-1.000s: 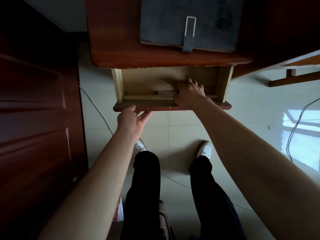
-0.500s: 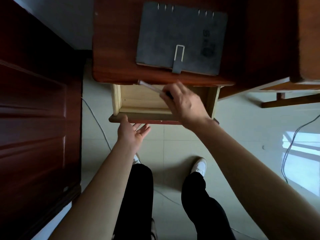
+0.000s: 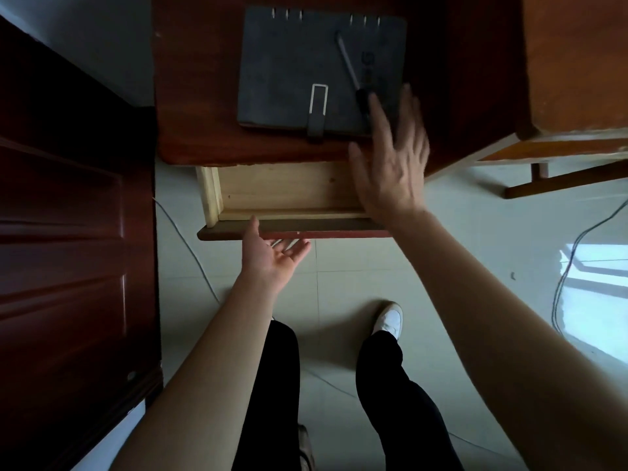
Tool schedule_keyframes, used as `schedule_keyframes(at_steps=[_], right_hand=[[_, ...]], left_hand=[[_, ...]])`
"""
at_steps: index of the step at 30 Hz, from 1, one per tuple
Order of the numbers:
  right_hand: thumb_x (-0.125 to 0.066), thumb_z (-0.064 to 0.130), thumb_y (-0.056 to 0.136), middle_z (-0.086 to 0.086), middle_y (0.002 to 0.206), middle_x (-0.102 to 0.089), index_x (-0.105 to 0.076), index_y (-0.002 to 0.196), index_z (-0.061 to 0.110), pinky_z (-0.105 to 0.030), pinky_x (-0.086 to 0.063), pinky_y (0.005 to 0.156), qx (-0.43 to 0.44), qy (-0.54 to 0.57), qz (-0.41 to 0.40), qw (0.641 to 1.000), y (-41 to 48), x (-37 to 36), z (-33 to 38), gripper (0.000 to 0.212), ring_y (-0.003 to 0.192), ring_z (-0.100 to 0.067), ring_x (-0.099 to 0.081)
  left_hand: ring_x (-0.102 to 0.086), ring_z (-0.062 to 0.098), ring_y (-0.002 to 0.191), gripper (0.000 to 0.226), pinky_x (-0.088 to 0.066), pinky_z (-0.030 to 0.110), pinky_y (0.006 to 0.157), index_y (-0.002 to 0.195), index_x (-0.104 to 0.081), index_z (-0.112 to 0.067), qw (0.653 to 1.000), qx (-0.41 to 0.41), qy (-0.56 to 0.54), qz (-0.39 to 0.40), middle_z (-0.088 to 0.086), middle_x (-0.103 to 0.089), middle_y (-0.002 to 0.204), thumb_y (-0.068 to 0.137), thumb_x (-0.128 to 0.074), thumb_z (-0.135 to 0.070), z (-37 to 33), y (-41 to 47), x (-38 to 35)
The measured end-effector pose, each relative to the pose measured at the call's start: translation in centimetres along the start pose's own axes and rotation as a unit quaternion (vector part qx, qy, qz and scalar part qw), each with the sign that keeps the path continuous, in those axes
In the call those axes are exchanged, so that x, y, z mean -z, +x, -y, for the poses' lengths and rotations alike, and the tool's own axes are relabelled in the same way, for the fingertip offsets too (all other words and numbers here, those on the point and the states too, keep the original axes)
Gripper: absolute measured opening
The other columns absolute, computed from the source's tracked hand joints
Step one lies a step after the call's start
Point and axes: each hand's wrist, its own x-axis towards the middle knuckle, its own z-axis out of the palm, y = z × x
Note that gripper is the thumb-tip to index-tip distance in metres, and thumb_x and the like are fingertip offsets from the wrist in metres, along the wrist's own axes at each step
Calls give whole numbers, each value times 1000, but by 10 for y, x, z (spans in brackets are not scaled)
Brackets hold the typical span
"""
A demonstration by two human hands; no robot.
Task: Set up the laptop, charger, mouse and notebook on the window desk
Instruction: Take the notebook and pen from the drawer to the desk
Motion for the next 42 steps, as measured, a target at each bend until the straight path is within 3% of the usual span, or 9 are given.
schedule_keyframes(at_steps=[4, 7, 9, 11, 22, 28, 32, 38, 42], right_hand=[[-56, 46, 96, -21, 167, -3, -13, 161, 16, -47, -9, 122, -321, 111, -18, 940, -56, -24, -11, 83, 153, -38, -6], [-60, 37, 94, -15, 162, -22, -21, 157, 13, -45, -27, 115, -629, 258, 47, 731, -71, -34, -10, 78, 146, -37, -27], [-56, 29, 95, -14, 136, -47, -43, 141, 9, -41, -45, 96, -670, 476, 77, 564, -69, -35, -9, 52, 119, -32, -51], [-51, 17, 97, -19, 123, -57, -51, 132, 1, -41, -52, 90, -640, 600, 70, 475, -63, -30, 0, 39, 105, -32, -60], [-43, -5, 88, -16, 112, -55, -56, 95, 6, -40, -59, 90, -584, 600, 46, 545, -30, -5, 39, 18, 106, -29, -60], [-43, -8, 84, -15, 102, -53, -55, 88, 5, -41, -58, 92, -554, 638, 32, 534, -8, -5, 39, 18, 98, -29, -58], [-34, -9, 86, -11, 101, -58, -54, 99, 5, -42, -54, 96, -455, 727, 11, 514, -4, -10, 39, 28, 113, -30, -63], [-43, -3, 86, -6, 95, -59, -52, 86, 9, -34, -58, 79, -466, 684, 15, 561, -2, -20, 27, 15, 103, -24, -67], [-48, 5, 92, -9, 99, -61, -57, 90, 9, -36, -60, 86, -475, 646, 65, 594, 1, -7, 24, 9, 100, -22, -69]], left_hand=[[-54, 40, 121, 67, -45, 59, 103, 144, -39, -11, 999, -47, -24, -12, 21, -51, 136, 93, -56, -51, -10, 4, 3], [-57, 40, 115, 66, -48, 56, 100, 140, -43, -9, 999, -42, -10, -22, 21, -52, 131, 93, -55, -54, -12, 4, 0], [-56, 40, 115, 64, -48, 55, 100, 136, -45, -6, 999, -37, 1, -30, 22, -52, 130, 93, -55, -53, -13, 3, -4], [-57, 39, 113, 54, -48, 54, 100, 129, -48, -3, 998, -36, 18, -42, 23, -54, 128, 95, -55, -44, -16, 1, -8], [-56, 39, 114, 35, -46, 55, 101, 120, -52, 0, 997, -66, 47, -18, 22, -54, 122, 86, -51, -6, -40, -30, -55], [-60, 32, 110, 36, -53, 48, 94, 115, -56, -2, 993, -103, 53, 30, 17, -58, 117, 79, -56, -5, -43, -26, -64], [-59, 30, 98, 6, -50, 44, 99, 85, -55, -8, 983, -126, 62, 119, 11, -57, 92, 81, -50, -9, -52, -19, -66], [-62, 33, 100, 15, -51, 47, 97, 96, -56, -7, 980, -130, 65, 137, 11, -55, 93, 83, -54, -14, -61, -15, -67], [-64, 36, 113, 22, -50, 48, 98, 105, -55, -5, 984, -109, 57, 131, 14, -58, 103, 86, -53, -17, -66, -29, -65]])
